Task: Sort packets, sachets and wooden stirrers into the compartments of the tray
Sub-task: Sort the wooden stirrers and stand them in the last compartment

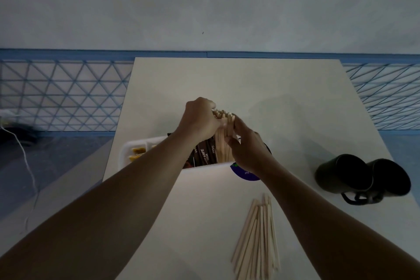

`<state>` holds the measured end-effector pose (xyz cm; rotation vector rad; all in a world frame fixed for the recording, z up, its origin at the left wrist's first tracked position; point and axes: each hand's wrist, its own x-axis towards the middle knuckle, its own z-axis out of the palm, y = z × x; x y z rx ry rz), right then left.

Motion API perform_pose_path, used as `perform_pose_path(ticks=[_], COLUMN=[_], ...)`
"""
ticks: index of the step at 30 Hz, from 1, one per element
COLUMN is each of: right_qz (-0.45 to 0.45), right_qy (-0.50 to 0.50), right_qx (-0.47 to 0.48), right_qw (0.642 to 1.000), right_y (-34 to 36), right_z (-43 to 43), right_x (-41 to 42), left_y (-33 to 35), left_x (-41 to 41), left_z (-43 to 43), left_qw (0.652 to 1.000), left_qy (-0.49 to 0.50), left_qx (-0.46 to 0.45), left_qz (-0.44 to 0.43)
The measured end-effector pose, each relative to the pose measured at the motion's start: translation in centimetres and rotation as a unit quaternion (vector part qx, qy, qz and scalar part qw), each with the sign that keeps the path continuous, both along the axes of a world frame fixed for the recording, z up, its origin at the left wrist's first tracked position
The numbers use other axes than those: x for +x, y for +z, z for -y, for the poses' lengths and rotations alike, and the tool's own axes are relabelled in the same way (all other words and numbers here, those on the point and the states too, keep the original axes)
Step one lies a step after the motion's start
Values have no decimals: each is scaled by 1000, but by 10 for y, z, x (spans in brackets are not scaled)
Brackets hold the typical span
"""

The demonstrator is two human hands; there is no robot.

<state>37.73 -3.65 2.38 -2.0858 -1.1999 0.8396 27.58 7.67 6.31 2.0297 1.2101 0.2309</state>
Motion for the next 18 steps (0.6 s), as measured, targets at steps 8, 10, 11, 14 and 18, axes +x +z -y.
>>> perform_pose_path(ticks=[8, 10, 11, 14, 18], right_qz=[46, 47, 47, 46, 51], right_qy=[24, 30, 32, 27, 9], right_qx=[33, 22, 15, 0, -9], right_qw=[998, 998, 998, 999, 999], right_y=[10, 9, 9, 8, 4], right_z=[-6, -5, -4, -1, 4], right_x=[-2, -2, -3, -3, 2], left_y=[5, 5, 5, 4, 6], left_x=[-2, -2, -2, -2, -4], left_z=[4, 5, 5, 6, 7], left_qw=[998, 999, 999, 999, 998], left_qy=[3, 4, 7, 15, 20], left_qx=[29, 35, 38, 27, 29], left_qz=[48, 38, 35, 35, 52])
